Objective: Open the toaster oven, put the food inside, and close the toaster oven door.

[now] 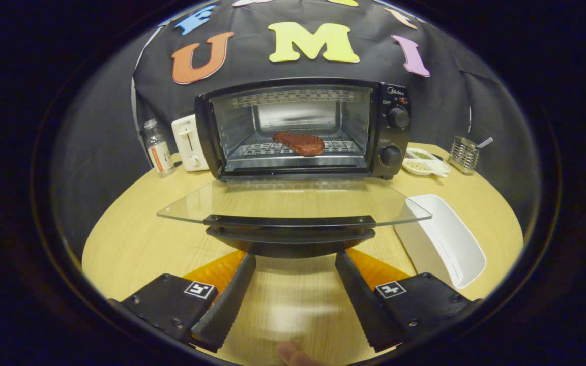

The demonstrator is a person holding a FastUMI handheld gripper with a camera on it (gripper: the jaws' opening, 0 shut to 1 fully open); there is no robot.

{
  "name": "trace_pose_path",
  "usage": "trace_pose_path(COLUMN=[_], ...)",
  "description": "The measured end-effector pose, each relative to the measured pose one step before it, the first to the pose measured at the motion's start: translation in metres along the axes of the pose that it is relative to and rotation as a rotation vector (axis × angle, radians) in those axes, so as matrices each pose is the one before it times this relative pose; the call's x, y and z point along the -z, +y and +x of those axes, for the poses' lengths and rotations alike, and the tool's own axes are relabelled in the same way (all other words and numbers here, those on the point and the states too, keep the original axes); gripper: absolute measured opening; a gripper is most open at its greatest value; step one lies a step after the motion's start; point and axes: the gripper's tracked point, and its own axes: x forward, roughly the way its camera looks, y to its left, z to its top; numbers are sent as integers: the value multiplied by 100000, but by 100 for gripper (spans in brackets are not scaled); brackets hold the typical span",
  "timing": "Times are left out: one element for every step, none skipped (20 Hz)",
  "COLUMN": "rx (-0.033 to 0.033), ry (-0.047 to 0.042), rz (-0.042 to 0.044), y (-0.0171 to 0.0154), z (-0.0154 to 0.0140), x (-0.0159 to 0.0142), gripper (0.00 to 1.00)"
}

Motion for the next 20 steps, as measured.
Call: trace_pose_path(rx=[686,225,-248,168,368,423,432,482,462,223,226,466,467,430,389,217,285,323,571,666], ry=[-845,-996,-952,-912,-1082,-1261,-1372,-1300,-1256,-1113,-826,-922,-791,-709,-756,-736,-703,-522,-685,-820], rz=[-346,-422,-649,-819,-860,-876,-643,-294,-41,-154,-322,-150,-195,-375,-257,-181,-242,-568,-571,-527], y=[-193,-3,70,-101,-119,-100,-147,-176,-226,-87,-127,-214,-157,-202,-159,-222,-92,-155,-233,233], z=[-6,-59,-35,33,-23,-48,10,43,69,58,84,113,163,186,181,172,264,110,206,127], x=[-479,-493,-602,-521,-614,-703,-647,-722,-660,-671,-680,-722,-605,-677,-668,-681,-572,-710,-598,-2], gripper=[100,100,100,100,100,100,100,100,100,100,100,100,100,100,100,100,100,100,100,100])
